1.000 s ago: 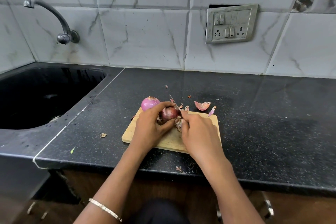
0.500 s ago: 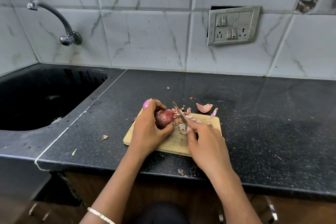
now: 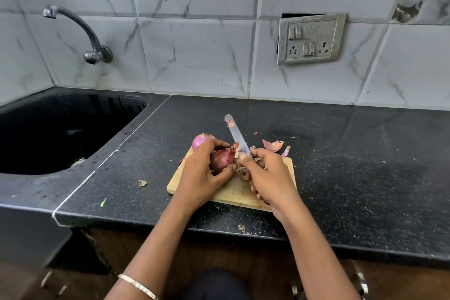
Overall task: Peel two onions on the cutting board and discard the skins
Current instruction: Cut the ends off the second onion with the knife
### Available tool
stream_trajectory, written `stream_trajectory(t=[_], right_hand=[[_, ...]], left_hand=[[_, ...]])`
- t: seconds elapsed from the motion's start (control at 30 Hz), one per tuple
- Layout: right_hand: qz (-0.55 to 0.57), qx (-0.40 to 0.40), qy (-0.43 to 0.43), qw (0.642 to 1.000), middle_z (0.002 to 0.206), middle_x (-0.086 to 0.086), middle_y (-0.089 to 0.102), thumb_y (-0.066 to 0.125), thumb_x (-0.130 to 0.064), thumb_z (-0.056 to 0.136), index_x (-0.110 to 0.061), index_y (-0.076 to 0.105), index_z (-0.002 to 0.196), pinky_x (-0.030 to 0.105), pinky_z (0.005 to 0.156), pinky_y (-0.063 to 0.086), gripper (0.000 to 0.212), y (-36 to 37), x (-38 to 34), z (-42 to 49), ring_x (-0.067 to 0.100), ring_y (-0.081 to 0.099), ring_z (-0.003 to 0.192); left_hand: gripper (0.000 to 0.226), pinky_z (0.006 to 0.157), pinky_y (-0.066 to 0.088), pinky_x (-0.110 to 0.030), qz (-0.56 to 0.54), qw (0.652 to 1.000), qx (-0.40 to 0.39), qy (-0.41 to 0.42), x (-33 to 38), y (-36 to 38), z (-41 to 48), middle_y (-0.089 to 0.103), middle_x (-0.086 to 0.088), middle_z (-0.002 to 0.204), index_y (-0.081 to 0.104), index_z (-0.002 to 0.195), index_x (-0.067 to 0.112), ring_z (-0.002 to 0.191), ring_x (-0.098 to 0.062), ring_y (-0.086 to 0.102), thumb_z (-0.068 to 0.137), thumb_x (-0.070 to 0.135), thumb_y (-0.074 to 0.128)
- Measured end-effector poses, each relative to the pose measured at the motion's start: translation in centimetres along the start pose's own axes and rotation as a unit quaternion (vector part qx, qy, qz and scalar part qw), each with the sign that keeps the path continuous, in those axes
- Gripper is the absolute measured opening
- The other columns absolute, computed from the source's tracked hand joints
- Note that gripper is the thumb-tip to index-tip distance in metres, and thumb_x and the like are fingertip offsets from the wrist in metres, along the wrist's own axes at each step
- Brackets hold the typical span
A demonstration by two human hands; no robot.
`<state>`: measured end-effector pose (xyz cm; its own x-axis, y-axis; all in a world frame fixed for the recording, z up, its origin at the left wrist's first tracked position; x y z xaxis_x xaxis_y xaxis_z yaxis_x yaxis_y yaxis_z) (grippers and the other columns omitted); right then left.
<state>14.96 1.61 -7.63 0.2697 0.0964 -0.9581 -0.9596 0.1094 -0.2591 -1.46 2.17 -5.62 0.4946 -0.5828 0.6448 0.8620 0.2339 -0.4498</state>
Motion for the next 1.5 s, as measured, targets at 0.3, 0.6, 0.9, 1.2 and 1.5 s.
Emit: stream_trajectory(t=[0.3,0.6,0.9,1.2,1.5], right_hand=[[0.156,0.003,0.022,0.988,0.055,0.007,0.047,0.071,-0.026,0.095,-0.008,0.067,0.091,0.021,0.035,0.03,0.019,1.5,0.4,1.5,0.015,0.038,0.038],[0.231,0.035,0.015,0.972,0.052,-0.002,0.047,0.068,-0.016,0.096,-0.012,0.063,0.087,0.02,0.036,0.029,0.011,0.7,0.7,1.6,0.01,0.037,0.037],[0.142,0.054,-0.06,0.987,0.056,-0.002,0.056,0.08,-0.022,0.087,-0.015,0.073,0.09,0.023,0.042,0.036,0.01,1.1,-0.1,2.0,0.011,0.046,0.043],[0.173,0.163,-0.016,0.971,0.063,0.001,0.062,0.073,-0.02,0.088,-0.02,0.072,0.086,0.033,0.055,0.042,0.002,-1.5,2.3,2.3,0.02,0.053,0.055],[0.176,0.157,-0.004,0.972,0.069,0.008,0.067,0.064,-0.031,0.099,-0.012,0.065,0.094,0.024,0.037,0.035,0.02,-1.7,1.6,1.2,0.018,0.055,0.044]], left_hand=[[0.043,0.092,0.034,-0.003,0.07,0.996,-0.038,0.043,0.4,0.7,-0.1,0.056,0.009,0.116,0.065,0.125,0.018,0.108,0.009,0.049,0.085,0.02,0.081],[0.045,0.087,0.035,-0.001,0.073,0.997,-0.031,0.016,0.0,0.6,0.0,0.059,0.009,0.115,0.067,0.123,0.018,0.101,0.002,0.051,0.081,0.023,0.084],[0.045,0.081,0.04,-0.002,0.048,0.999,-0.023,0.01,0.2,0.3,-0.1,0.062,0.01,0.109,0.07,0.118,0.019,0.101,0.007,0.055,0.077,0.025,0.088],[0.045,0.086,0.034,0.0,0.081,0.997,-0.011,-0.01,0.0,0.0,-0.2,0.06,0.011,0.112,0.069,0.116,0.029,0.095,0.007,0.049,0.076,0.037,0.087],[0.047,0.088,0.051,-0.027,0.023,1.0,-0.003,-0.017,-0.2,-0.3,-0.4,0.061,0.015,0.118,0.061,0.121,0.026,0.106,-0.006,0.059,0.082,0.042,0.08]])
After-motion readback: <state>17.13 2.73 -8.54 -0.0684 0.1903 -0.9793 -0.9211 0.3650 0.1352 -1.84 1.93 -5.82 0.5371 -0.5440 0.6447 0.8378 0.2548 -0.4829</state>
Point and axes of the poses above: each hand's wrist, its own z-axis towards the middle knuckle, its own y-axis out of the palm, x = y × z, the point moved 10 cm from there along z, towards the middle knuckle
